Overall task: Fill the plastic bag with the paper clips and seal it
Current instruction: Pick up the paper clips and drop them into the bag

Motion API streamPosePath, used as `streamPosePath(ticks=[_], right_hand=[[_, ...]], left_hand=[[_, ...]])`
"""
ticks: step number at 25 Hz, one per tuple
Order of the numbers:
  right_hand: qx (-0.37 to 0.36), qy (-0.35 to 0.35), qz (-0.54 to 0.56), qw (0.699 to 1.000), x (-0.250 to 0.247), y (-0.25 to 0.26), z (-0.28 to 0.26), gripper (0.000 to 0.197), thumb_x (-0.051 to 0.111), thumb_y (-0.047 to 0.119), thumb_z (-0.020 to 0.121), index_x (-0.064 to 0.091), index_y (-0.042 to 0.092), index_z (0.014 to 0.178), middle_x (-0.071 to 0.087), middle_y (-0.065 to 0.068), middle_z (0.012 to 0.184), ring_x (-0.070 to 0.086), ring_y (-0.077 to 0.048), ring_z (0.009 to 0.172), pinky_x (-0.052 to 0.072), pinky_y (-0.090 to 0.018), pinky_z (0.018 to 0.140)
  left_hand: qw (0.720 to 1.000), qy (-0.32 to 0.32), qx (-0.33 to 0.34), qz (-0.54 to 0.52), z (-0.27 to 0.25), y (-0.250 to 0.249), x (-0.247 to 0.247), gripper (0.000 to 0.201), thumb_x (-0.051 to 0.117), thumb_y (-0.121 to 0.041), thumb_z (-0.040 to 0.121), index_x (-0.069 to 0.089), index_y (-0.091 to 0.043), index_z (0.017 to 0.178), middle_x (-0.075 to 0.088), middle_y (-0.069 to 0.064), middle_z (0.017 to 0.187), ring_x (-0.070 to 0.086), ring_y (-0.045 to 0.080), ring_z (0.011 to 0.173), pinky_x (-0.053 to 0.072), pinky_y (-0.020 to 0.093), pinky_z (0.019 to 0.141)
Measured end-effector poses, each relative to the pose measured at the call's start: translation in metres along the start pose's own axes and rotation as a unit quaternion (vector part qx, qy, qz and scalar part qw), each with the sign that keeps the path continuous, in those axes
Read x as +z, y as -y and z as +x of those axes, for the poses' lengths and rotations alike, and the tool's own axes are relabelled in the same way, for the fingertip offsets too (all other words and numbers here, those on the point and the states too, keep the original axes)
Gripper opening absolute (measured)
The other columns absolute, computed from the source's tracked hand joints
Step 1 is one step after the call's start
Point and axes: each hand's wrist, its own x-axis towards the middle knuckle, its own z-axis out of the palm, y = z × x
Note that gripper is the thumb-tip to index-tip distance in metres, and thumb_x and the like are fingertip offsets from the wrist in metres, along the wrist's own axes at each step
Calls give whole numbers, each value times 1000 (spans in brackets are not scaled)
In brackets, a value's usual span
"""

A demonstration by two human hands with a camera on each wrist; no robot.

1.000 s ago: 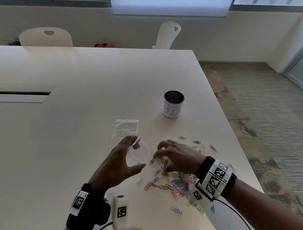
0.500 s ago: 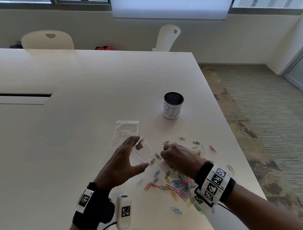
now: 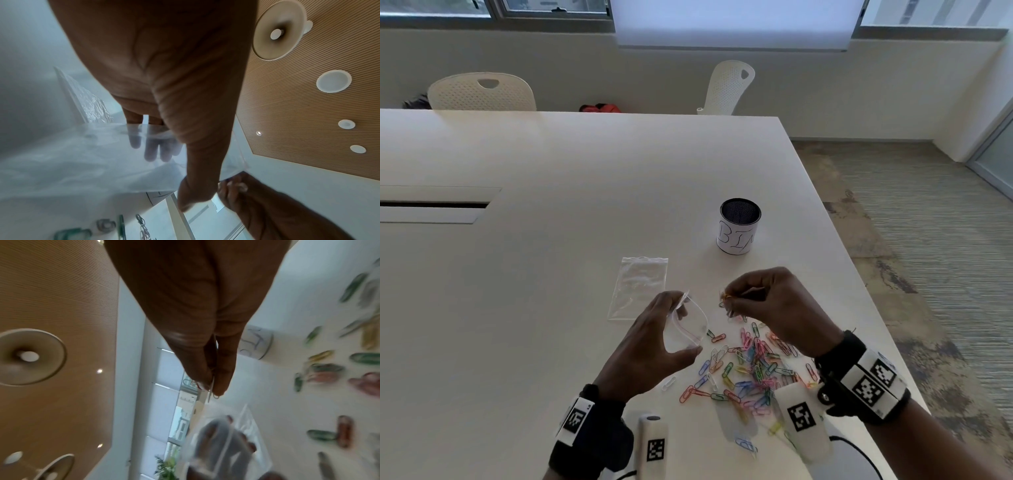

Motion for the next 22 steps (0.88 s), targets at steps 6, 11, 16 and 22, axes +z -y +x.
streamPosePath(ticks=[6, 11, 16, 22], right_hand=[[-93, -23, -87, 992, 35, 24, -2, 10, 82, 9, 86, 82, 12, 95, 81, 2, 86, 78, -7, 78, 65, -31, 78], [-102, 17, -144, 984, 38, 28, -3, 17, 79, 9, 89, 82, 17, 103, 82, 3, 97, 78, -2, 82, 66, -33, 73], [-142, -8, -170, 975, 30, 36, -4, 14, 79, 8, 88, 82, 16, 99, 80, 7, 89, 76, -1, 78, 61, -15, 76], [-75, 24, -255, 964, 31, -11, 9, 14, 73, 10, 94, 78, 12, 107, 79, -1, 103, 74, -5, 86, 57, -9, 77]], left_hand=[[1000, -6, 7, -2, 2, -6, 3, 63, 88, -35, 80, 49, -34, 129, 59, -17, 116, 59, 5, 111, 46, 9, 87], [1000, -5, 0, -11, 2, -7, 2, 64, 87, -35, 81, 49, -32, 132, 61, -15, 120, 60, 5, 110, 52, 18, 88], [1000, -12, 8, -5, -3, -4, 1, 57, 87, -35, 82, 48, -34, 124, 58, -17, 113, 58, 4, 108, 52, 18, 87], [999, -51, 2, -10, -11, 7, -17, 61, 88, -30, 82, 50, -34, 129, 59, -18, 110, 60, 7, 113, 43, 8, 92]])
